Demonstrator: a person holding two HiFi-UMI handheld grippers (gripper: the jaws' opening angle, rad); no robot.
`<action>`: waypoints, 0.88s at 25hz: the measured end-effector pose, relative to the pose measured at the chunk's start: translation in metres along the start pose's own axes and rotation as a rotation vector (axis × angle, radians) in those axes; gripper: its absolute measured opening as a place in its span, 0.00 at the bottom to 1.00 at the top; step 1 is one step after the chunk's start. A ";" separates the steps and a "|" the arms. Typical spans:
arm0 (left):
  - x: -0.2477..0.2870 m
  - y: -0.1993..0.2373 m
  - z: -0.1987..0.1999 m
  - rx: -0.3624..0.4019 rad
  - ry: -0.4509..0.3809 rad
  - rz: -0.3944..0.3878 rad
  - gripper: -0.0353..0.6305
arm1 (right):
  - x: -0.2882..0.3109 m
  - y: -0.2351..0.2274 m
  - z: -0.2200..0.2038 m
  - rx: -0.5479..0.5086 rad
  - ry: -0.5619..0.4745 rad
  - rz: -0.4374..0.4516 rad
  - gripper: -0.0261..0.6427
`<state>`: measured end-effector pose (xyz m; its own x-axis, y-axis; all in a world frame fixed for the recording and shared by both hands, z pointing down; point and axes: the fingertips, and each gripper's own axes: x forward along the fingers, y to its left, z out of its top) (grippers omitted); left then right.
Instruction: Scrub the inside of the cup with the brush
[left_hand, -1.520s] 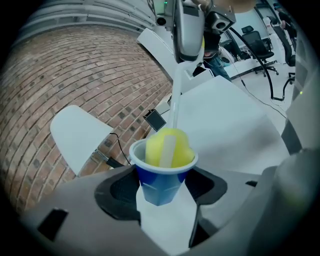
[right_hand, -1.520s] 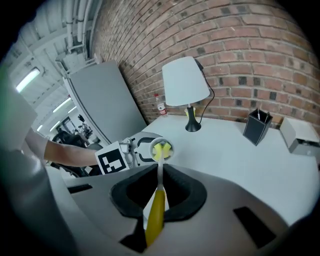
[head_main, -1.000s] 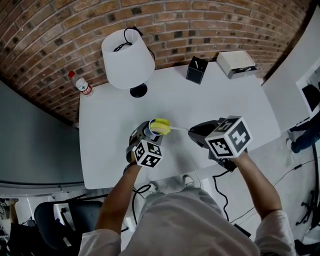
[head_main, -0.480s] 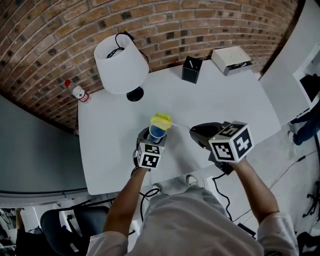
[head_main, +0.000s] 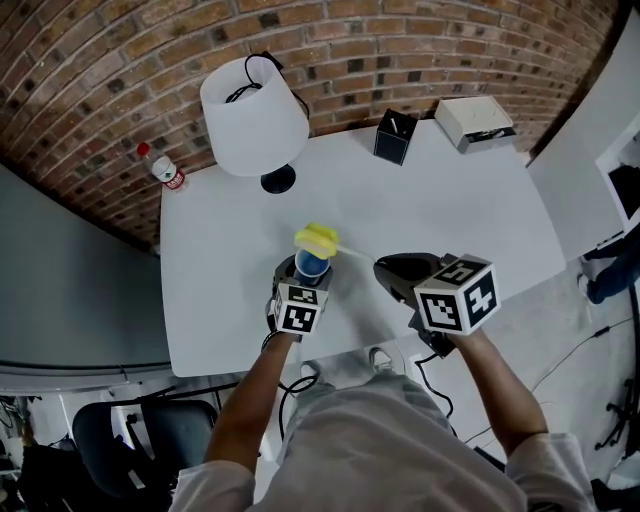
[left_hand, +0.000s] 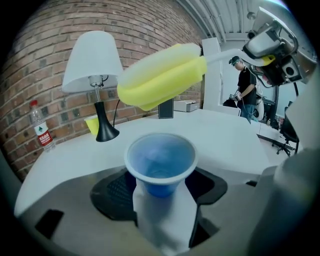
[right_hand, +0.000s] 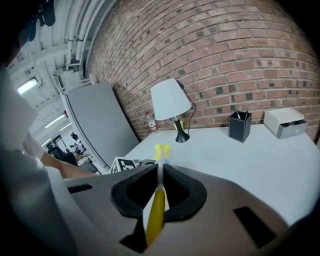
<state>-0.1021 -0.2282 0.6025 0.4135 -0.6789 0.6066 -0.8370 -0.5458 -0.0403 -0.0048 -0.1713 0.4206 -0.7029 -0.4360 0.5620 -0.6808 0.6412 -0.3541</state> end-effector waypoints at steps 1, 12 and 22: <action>0.000 0.000 -0.002 -0.004 0.007 -0.001 0.49 | 0.001 0.001 0.000 0.000 0.001 0.005 0.09; -0.016 0.006 -0.026 -0.089 0.048 0.053 0.49 | 0.013 0.006 -0.011 0.032 0.003 0.046 0.09; -0.060 0.020 -0.021 -0.163 -0.004 0.159 0.44 | 0.032 0.027 -0.012 -0.061 -0.029 0.080 0.09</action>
<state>-0.1511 -0.1883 0.5823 0.2731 -0.7524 0.5994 -0.9384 -0.3455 -0.0062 -0.0431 -0.1607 0.4376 -0.7608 -0.3991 0.5117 -0.6089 0.7117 -0.3503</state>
